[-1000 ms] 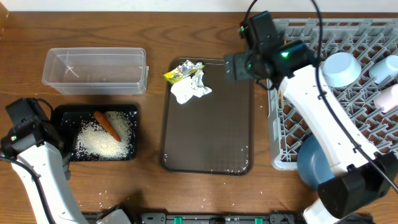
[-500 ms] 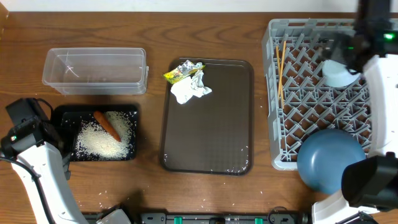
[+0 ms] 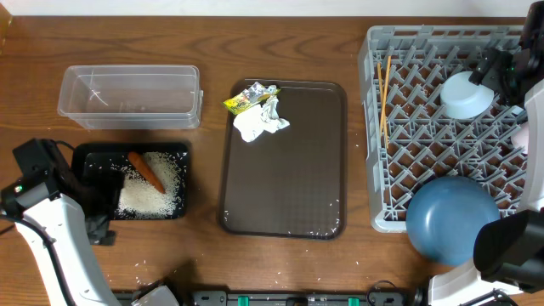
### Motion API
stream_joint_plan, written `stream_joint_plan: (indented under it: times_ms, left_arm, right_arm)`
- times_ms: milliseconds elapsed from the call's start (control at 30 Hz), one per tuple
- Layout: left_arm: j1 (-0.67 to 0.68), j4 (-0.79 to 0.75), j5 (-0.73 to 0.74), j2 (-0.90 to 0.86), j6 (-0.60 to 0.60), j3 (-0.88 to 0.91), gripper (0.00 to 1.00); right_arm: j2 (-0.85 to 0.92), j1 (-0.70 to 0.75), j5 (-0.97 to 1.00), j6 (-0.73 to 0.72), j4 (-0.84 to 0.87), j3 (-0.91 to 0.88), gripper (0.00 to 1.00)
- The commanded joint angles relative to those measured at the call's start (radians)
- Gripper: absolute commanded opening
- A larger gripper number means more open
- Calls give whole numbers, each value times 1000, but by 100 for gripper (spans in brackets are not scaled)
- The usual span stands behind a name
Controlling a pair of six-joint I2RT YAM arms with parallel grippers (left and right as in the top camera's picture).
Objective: Sort waste into correct bins and load items into the dishwasher rack
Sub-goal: 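Move the left gripper to the crumpled white paper on the brown tray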
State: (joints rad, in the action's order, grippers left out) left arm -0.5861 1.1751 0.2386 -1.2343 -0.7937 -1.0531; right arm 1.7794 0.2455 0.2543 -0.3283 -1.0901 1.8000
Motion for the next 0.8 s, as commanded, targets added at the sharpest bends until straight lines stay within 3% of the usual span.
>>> stream_joint_plan:
  times_ms: [0,67,133,300,467,600,767]
  left_arm:
    - [37,-58,407,6,201,2,83]
    - [101,-131,581,6,347,2,80]
    - [194,-172,607,6,382,-8,80]
    - [517,-183,285,-14,353,-103,87]
    - [826,-44,-24,-205,365,-351,92]
    - [917,-31,-58,-399,428,-500,93]
    - [957,-199,-135,-559,428,-513,93]
  right_arm:
    - [-6,2,0,-8,-3,16,99]
    - [-6,2,0,-8,-3,16,99]
    - [-6,2,0,-8,-3,16,99]
    - [-6,2,0,-8,-3,16,99]
    - [-6,2,0,-8,-3,16,99]
    - [-6,2,0,-8,-3,16,99]
    - [-6,2,0,-8,-3,16,99]
